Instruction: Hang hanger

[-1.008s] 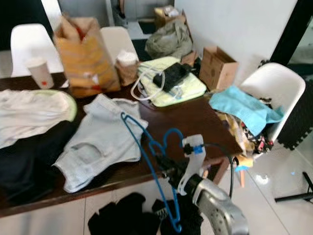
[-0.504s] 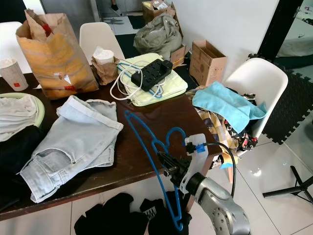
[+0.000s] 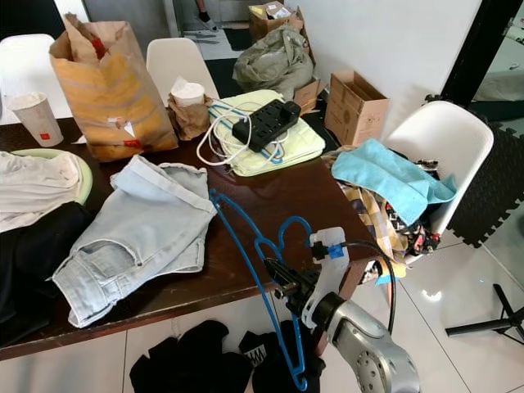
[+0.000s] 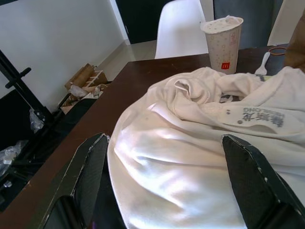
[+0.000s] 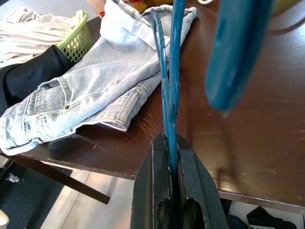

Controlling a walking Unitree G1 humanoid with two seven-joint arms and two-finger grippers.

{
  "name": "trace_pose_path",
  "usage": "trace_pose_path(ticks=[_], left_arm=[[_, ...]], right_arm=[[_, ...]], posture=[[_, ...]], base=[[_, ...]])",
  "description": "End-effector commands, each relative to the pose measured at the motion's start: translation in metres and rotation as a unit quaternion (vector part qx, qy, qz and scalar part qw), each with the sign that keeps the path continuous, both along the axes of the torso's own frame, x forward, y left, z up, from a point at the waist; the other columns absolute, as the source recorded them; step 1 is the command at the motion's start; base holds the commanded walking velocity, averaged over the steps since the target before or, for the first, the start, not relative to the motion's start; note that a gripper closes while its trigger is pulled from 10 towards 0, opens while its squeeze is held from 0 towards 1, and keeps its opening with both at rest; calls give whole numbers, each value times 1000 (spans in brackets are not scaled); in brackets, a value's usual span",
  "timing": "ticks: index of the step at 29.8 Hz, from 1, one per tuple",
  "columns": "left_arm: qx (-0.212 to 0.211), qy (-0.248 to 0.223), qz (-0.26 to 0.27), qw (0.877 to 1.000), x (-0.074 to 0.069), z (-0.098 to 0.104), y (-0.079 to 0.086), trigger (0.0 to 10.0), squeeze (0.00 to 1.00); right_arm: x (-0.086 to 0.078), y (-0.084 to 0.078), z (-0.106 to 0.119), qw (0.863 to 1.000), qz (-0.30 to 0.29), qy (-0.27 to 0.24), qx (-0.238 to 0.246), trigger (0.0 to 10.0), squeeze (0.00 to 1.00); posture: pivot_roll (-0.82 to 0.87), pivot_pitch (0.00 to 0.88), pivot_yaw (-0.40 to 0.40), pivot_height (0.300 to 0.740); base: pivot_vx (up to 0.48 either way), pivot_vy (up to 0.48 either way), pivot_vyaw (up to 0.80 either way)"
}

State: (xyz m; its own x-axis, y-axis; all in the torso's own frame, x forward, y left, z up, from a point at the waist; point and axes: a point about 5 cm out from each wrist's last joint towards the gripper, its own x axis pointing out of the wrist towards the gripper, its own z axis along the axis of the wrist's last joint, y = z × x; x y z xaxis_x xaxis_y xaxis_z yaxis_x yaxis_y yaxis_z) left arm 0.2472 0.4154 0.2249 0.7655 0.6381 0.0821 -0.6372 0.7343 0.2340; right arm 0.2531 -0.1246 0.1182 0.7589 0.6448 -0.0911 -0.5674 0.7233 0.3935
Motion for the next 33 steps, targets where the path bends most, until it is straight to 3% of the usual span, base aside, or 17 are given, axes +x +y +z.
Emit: trace_pose_path(ticks=[1, 5, 9, 18, 19, 22, 23, 27, 33], left_arm=[[15, 2, -13, 1000, 2, 3, 2, 10000, 0], [40, -12, -67, 997, 15, 9, -8, 10000, 0], [58, -12, -77, 995, 19, 11, -11, 10000, 0], [52, 1, -74, 996, 20, -1, -11, 10000, 0], [44, 11, -67, 997, 18, -10, -10, 6235, 0], [44, 11, -67, 997, 18, -10, -10, 6235, 0], [33, 20, -59, 998, 14, -20, -9, 0, 0], [17, 31, -41, 999, 4, -34, -6, 0, 0], [8, 26, -27, 999, -7, -38, -4, 0, 0]], right_arm=[[-4, -4, 3, 1000, -1, 1, 1, 10000, 0], [-8, -15, 4, 1000, -6, 4, -11, 10000, 0], [-9, -19, 4, 1000, -8, 5, -17, 10000, 0], [-10, -22, 5, 1000, -10, 6, -22, 10000, 0], [-10, -24, 5, 1000, -12, 7, -24, 10000, 0], [-10, -24, 5, 1000, -12, 7, -24, 10000, 0], [-10, -26, 5, 1000, -13, 8, -26, 10000, 0], [-10, -27, 6, 999, -14, 10, -28, 10000, 0], [-8, -27, 6, 999, -15, 11, -28, 10000, 0]], posture=[[-86, 133, -28, 740], [-109, 147, -42, 740], [-117, 149, -46, 740], [-135, 153, -52, 740], [-140, 155, -56, 740], [-140, 155, -56, 740], [-141, 158, -58, 740], [-137, 156, -59, 740], [-131, 152, -60, 740]], base=[[0, 0, 0], [0, 0, 0], [0, 0, 0], [0, 0, 0], [0, 0, 0], [0, 0, 0], [0, 0, 0], [0, 0, 0], [0, 0, 0]])
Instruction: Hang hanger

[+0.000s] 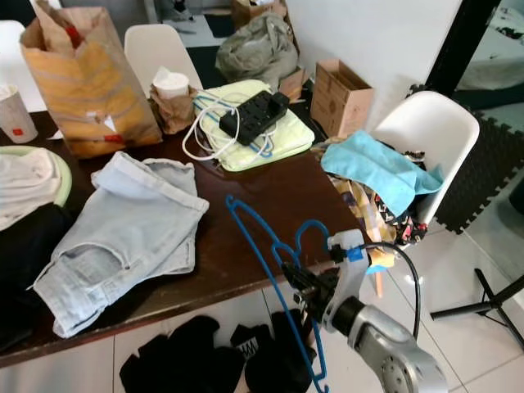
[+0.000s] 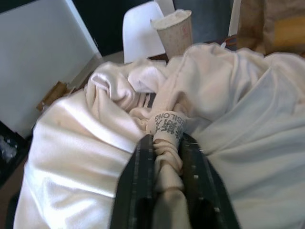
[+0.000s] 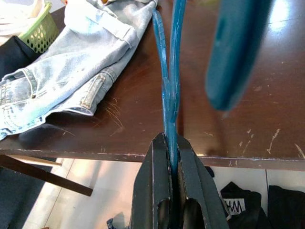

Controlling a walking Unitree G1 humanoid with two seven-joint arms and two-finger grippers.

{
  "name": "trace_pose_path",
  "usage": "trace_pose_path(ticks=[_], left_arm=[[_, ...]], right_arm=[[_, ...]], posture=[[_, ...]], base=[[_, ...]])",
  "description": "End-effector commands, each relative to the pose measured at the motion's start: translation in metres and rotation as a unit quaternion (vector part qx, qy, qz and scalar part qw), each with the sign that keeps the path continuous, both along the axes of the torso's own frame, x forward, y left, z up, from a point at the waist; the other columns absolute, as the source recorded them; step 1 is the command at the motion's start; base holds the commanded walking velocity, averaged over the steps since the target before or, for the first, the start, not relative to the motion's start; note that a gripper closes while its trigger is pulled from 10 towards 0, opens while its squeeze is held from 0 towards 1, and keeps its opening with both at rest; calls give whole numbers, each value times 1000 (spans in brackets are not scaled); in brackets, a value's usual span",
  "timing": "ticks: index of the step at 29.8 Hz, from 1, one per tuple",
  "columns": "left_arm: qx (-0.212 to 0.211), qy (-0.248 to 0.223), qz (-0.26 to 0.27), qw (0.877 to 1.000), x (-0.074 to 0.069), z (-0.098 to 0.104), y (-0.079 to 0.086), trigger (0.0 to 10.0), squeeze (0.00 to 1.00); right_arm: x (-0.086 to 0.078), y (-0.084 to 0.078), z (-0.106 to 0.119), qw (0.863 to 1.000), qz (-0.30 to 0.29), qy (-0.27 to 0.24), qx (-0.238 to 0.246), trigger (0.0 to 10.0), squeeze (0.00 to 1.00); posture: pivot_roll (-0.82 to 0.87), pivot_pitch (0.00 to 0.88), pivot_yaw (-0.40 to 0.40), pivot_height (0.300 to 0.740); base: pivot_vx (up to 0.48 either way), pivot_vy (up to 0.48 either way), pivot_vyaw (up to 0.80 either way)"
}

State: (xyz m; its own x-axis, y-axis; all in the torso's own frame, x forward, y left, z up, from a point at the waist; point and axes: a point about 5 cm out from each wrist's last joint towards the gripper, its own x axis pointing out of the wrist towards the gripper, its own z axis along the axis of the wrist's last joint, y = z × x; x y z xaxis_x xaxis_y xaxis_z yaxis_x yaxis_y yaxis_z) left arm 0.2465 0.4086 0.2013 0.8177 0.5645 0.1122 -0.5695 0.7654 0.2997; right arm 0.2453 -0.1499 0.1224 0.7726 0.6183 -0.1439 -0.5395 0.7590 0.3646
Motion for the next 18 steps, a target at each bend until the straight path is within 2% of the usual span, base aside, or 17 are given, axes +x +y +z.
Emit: trace_pose_path(ticks=[1, 4, 5, 6, 8, 10, 11, 12, 14, 15, 16, 17, 18], left_arm=[[-28, 15, 16, 999, -8, -14, 2, 0, 0], [-25, -1, 17, 1000, -10, -9, 0, 0, 0], [-18, -26, 13, 999, -11, 2, -2, 0, 0], [-18, -26, 13, 999, -11, 2, -2, 0, 0], [15, -81, 19, 996, -15, 31, -4, 0, 0], [15, -81, 19, 996, -15, 31, -4, 0, 0], [37, -112, 30, 993, -20, 51, -3, 0, 0], [37, -112, 30, 993, -20, 51, -3, 0, 0], [85, -176, 65, 979, -38, 96, -1, 0, 0], [85, -176, 65, 979, -38, 96, -1, 0, 0], [113, -203, 82, 969, -50, 118, -2, 0, 0], [113, -203, 82, 969, -50, 118, -2, 0, 0], [132, -224, 95, 961, -61, 132, -5, 0, 0]], right_arm=[[0, -1, 2, 1000, -2, 0, 0, 10000, 0], [1, -1, 1, 1000, -1, 0, 2, 10000, 0], [1, 0, 1, 1000, -1, 0, 3, 10000, 0], [1, 0, 1, 1000, -1, 0, 3, 10000, 0], [2, 1, 0, 1000, 0, 0, 5, 10000, 0], [2, 1, 0, 1000, 0, 0, 5, 10000, 0], [3, 2, 0, 1000, 0, 0, 6, 10000, 0], [3, 2, 0, 1000, 0, 0, 6, 10000, 0], [4, 4, 0, 1000, 1, 1, 10, 10000, 0], [4, 4, 0, 1000, 1, 1, 10, 10000, 0], [5, 5, 0, 1000, 1, 1, 12, 10000, 0], [5, 5, 0, 1000, 1, 1, 12, 10000, 0], [6, 6, -1, 1000, 2, 1, 14, 10000, 0]], posture=[[-128, 150, -60, 740], [-123, 147, -60, 740], [-120, 143, -60, 740], [-120, 143, -60, 740], [-111, 139, -58, 740], [-111, 139, -58, 740], [-106, 135, -54, 740], [-106, 135, -54, 740], [-95, 129, -52, 740], [-95, 129, -52, 740], [-85, 127, -54, 740], [-85, 127, -54, 740], [-78, 126, -52, 740]], base=[[0, 0, 0], [0, 0, 0], [0, 0, 0], [0, 0, 0], [0, 0, 0], [0, 0, 0], [0, 0, 0], [0, 0, 0], [0, 0, 0], [0, 0, 0], [0, 0, 0], [0, 0, 0], [0, 0, 0]])
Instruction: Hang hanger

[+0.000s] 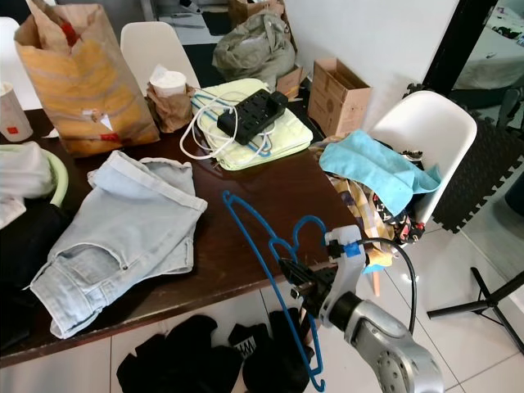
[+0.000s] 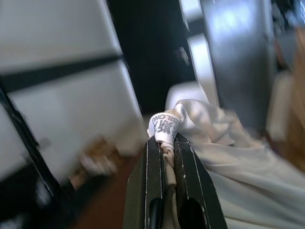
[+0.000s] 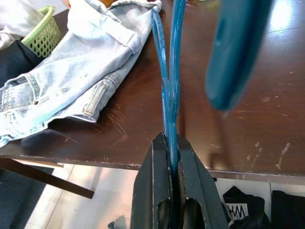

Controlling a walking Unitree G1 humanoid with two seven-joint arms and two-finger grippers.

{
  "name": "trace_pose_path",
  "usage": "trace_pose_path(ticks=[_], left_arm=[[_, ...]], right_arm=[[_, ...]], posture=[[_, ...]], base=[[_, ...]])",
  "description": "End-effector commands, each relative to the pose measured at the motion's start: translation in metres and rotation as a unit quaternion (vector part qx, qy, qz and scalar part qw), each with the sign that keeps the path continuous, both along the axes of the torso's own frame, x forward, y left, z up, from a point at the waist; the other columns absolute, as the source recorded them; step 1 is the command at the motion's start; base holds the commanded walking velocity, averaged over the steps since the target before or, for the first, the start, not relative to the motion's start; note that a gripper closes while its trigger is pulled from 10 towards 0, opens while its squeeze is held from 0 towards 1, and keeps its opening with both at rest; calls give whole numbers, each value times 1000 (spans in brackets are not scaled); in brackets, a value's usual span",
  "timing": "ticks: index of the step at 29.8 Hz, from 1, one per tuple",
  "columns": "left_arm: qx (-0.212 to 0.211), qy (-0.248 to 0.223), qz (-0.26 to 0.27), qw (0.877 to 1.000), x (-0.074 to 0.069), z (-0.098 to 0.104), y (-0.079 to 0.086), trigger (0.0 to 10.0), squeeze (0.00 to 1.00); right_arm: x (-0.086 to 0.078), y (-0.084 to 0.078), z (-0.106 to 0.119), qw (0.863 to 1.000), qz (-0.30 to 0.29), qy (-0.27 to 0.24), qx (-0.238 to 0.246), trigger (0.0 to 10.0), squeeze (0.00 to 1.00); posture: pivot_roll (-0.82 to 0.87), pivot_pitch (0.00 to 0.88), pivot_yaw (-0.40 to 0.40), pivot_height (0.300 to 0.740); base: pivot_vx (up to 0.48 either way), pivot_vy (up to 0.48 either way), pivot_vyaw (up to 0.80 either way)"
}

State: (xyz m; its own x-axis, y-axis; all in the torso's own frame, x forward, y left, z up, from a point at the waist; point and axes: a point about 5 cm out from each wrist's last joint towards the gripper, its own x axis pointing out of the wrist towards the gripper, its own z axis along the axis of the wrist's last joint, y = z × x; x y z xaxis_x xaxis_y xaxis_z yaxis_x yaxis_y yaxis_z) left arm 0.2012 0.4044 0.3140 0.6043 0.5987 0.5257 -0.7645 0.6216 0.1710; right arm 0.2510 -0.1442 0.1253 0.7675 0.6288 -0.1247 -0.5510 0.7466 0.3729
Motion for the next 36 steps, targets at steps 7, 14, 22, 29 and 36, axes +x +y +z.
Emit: trace_pose_path(ticks=[7, 14, 22, 29, 36], left_arm=[[44, -35, 73, 996, -52, 20, -16, 0, 0], [-60, 78, 93, 991, -83, -70, -32, 0, 0], [-219, 190, 46, 956, -97, -167, -79, 0, 0], [-275, 211, 52, 936, -102, -190, -88, 2824, 0], [-240, 176, 52, 953, -90, -161, -70, 10000, 1000]], right_arm=[[2, 2, -4, 1000, 0, 8, 12, 10000, 0], [3, 4, -4, 1000, 7, 11, 18, 10000, 0], [4, 6, -4, 1000, 9, 12, 21, 10000, 0], [5, 6, -5, 1000, 8, 11, 23, 10000, 0], [6, 6, -5, 1000, 6, 8, 25, 10000, 0]], posture=[[-52, 131, -51, 740], [-21, 138, -53, 740], [-19, 137, -45, 740], [-24, 131, -40, 740], [-23, 122, -34, 740]], base=[[0, 0, 0], [0, 0, 0], [0, 0, 0], [0, 0, 0], [0, 0, 0]])
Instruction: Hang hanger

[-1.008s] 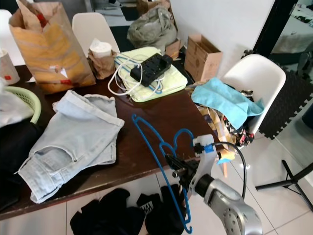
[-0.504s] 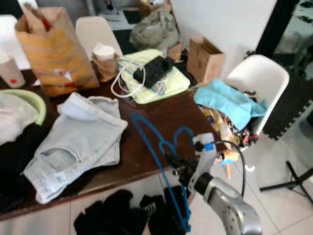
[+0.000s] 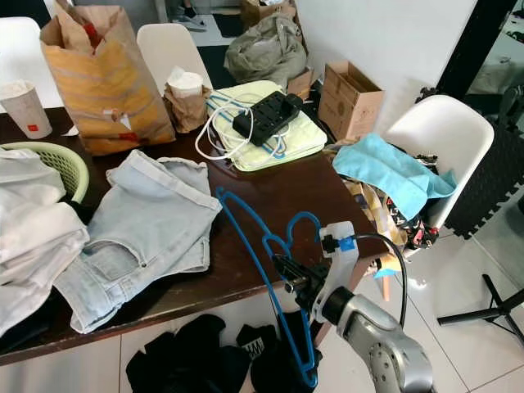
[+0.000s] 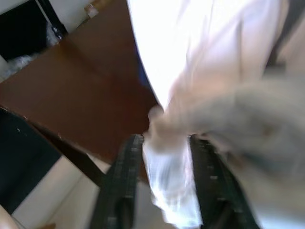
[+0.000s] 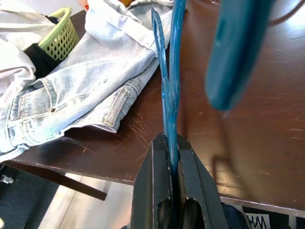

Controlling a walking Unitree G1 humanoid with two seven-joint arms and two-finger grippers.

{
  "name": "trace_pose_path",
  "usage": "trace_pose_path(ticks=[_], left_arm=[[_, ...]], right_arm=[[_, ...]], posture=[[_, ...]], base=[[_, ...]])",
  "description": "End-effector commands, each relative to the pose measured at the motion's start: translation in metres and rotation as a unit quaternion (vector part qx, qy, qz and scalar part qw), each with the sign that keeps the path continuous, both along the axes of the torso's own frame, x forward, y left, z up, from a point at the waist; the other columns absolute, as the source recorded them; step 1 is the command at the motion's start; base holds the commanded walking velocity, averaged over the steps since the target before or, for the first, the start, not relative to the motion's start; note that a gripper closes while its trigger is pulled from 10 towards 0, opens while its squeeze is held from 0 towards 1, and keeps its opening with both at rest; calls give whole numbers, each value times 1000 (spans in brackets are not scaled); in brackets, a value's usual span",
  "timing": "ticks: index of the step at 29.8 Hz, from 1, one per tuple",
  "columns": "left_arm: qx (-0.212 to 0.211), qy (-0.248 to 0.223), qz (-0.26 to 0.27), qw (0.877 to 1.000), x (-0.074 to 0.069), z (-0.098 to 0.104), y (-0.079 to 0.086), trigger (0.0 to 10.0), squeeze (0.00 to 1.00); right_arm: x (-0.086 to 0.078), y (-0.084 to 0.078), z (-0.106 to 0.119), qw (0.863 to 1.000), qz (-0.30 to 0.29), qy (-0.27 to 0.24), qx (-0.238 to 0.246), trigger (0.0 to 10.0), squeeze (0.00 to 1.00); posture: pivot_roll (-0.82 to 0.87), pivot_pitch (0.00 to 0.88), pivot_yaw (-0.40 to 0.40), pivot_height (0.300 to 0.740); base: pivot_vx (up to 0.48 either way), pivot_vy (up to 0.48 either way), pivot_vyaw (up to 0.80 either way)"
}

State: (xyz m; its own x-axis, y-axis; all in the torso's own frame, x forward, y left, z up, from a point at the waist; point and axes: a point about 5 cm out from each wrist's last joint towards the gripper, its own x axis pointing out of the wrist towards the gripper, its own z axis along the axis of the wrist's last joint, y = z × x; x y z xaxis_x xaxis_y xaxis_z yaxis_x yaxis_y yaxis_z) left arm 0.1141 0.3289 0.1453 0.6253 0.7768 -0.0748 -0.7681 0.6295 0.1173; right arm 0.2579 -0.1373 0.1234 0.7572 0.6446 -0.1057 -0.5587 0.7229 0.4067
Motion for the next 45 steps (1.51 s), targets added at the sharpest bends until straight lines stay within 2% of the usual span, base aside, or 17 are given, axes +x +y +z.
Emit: trace_pose_path(ticks=[1, 4, 8, 12, 14, 16, 18, 25, 26, 27, 28, 29, 30, 33, 35, 37, 45], left_arm=[[40, -17, -7, 999, 2, 20, 5, 10000, 1000], [60, -36, -30, 997, 9, 32, -1, 10000, 1000], [105, -67, -140, 982, 31, 54, -32, 10000, 1000], [146, -61, -283, 946, 52, 63, -75, 10000, 1000], [146, -61, -283, 946, 52, 63, -75, 10000, 1000], [159, -40, -341, 926, 59, 61, -91, 10000, 1000], [159, -40, -341, 926, 59, 61, -91, 10000, 1000], [172, 23, -416, 893, 64, 48, -108, 10000, 1000], [179, 43, -422, 888, 63, 46, -107, 10000, 588], [179, 43, -422, 888, 63, 46, -107, 10000, 588], [185, 55, -424, 885, 62, 45, -105, 10000, 196], [193, 60, -415, 887, 62, 48, -100, 10000, 0], [193, 60, -415, 887, 62, 48, -100, 10000, 0], [213, 32, -324, 921, 59, 71, -73, 10000, 0], [213, 32, -324, 921, 59, 71, -73, 10000, 0], [228, 9, -256, 939, 53, 87, -56, 10000, 0], [216, 21, -223, 950, 49, 80, -47, 10000, 0]], right_arm=[[0, 0, -3, 1000, -2, 4, 6, 10000, 0], [0, 0, -3, 1000, -2, 4, 6, 10000, 0], [0, 0, -3, 1000, -1, 4, 7, 10000, 0], [0, 0, -3, 1000, 0, 4, 7, 10000, 0], [0, 0, -3, 1000, 0, 4, 7, 10000, 0], [0, 0, -3, 1000, -1, 4, 8, 10000, 0], [0, 0, -3, 1000, -1, 4, 8, 10000, 0], [-1, -1, -2, 1000, -3, 3, 9, 10000, 0], [-1, -1, -2, 1000, -3, 3, 10, 10000, 0], [-1, -1, -2, 1000, -3, 3, 10, 10000, 0], [-1, -1, -2, 1000, -3, 3, 10, 10000, 0], [-2, -1, -2, 1000, -4, 3, 11, 10000, 0], [-2, -1, -2, 1000, -4, 3, 11, 10000, 0], [-2, -2, -1, 1000, -3, 4, 11, 10000, 0], [-2, -2, -1, 1000, -3, 4, 11, 10000, 0], [-2, -2, -1, 1000, -3, 4, 11, 10000, 0], [-1, -2, -1, 1000, -3, 5, 11, 10000, 0]], posture=[[-23, 120, -35, 740], [-22, 120, -35, 740], [-20, 120, -34, 740], [-24, 122, -33, 740], [-24, 122, -33, 740], [-28, 124, -27, 740], [-28, 124, -27, 740], [-28, 129, -23, 740], [-29, 131, -22, 740], [-29, 131, -22, 740], [-27, 134, -21, 740], [-27, 136, -23, 740], [-27, 136, -23, 740], [-24, 139, -25, 740], [-24, 139, -25, 740], [-22, 142, -26, 740], [-27, 145, -30, 740]], base=[[0, 0, 0], [0, 0, 0], [0, 0, 0], [0, 0, 0], [0, 0, 0], [0, 0, 0], [0, 0, 0], [0, 0, 0], [0, 0, 0], [0, 0, 0], [0, 0, 0], [0, 0, 0], [0, 0, 0], [0, 0, 0], [0, 0, 0], [0, 0, 0], [0, 0, 0]])
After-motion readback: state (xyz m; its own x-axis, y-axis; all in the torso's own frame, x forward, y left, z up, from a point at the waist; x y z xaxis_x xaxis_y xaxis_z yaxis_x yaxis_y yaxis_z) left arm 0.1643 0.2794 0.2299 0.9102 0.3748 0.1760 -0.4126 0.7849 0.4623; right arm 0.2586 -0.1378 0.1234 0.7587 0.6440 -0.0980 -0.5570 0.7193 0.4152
